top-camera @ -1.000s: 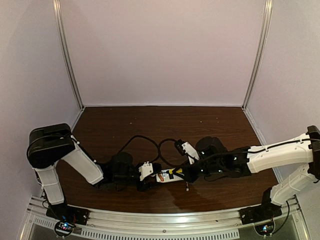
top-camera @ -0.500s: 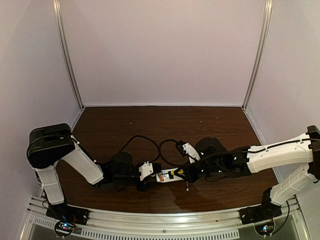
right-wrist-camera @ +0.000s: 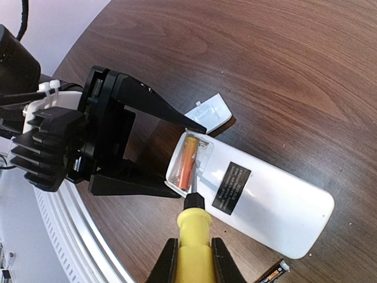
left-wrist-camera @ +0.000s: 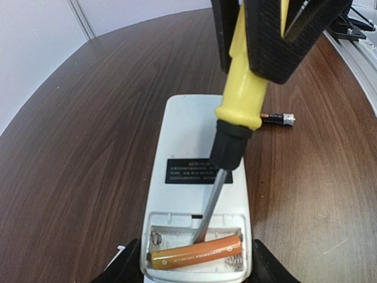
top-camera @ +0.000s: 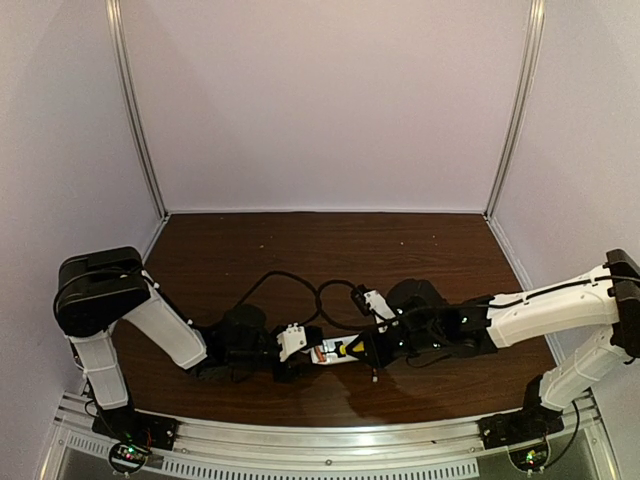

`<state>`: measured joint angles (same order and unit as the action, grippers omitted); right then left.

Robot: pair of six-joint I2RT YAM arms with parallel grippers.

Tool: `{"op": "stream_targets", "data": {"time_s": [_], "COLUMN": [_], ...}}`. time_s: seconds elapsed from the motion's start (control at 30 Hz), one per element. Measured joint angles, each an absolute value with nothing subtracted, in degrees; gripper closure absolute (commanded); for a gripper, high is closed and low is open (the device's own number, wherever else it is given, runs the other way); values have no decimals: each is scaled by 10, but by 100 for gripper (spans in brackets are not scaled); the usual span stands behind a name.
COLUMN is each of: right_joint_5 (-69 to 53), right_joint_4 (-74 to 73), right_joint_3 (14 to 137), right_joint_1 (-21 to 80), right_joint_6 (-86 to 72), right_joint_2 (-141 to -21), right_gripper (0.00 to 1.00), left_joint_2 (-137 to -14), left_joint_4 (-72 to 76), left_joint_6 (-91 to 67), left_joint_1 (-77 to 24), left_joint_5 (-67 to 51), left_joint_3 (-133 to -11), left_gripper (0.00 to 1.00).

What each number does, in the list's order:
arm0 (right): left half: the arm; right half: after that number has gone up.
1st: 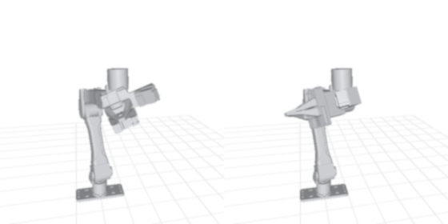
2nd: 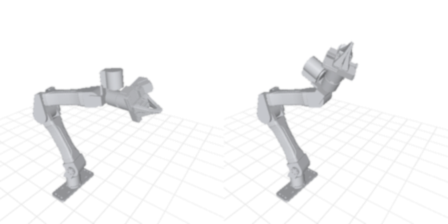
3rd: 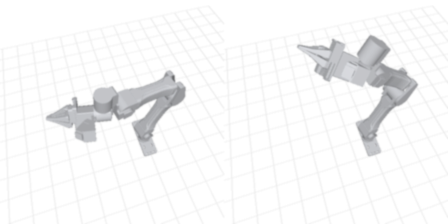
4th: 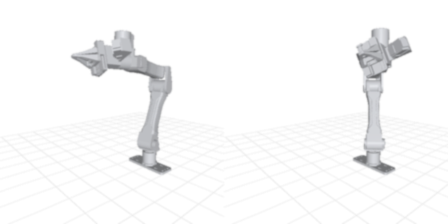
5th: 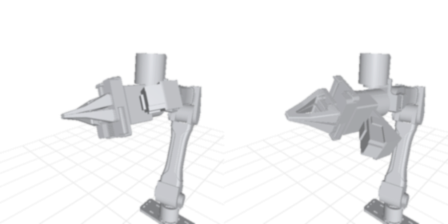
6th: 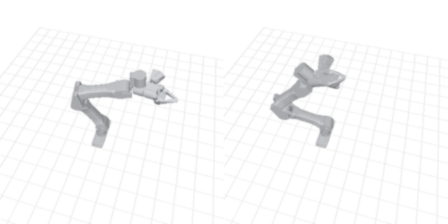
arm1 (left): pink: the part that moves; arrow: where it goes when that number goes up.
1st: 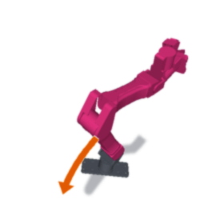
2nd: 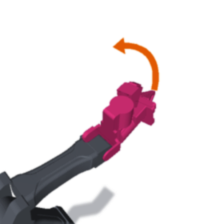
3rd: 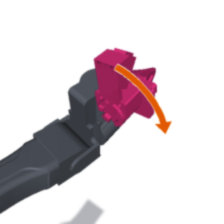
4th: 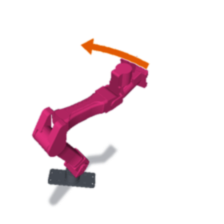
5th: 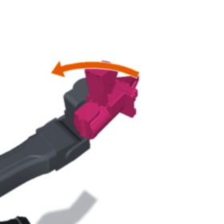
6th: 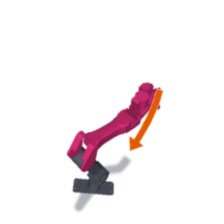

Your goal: Unload the batteries from the remote control

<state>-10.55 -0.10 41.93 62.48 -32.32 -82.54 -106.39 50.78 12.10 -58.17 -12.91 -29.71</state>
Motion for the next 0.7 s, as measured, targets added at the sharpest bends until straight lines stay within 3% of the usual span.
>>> {"op": "stream_targets", "data": {"time_s": [0.7], "right_joint_5": [-116], "right_joint_4": [36], "right_joint_3": [400], "right_joint_1": [623], "right_joint_6": [-364], "right_joint_2": [-830], "right_gripper": [100], "left_joint_2": [-1064], "left_joint_4": [499], "left_joint_6": [121], "left_joint_1": [-582], "left_joint_5": [-127], "left_joint_3": [-297], "left_gripper": [100]}}
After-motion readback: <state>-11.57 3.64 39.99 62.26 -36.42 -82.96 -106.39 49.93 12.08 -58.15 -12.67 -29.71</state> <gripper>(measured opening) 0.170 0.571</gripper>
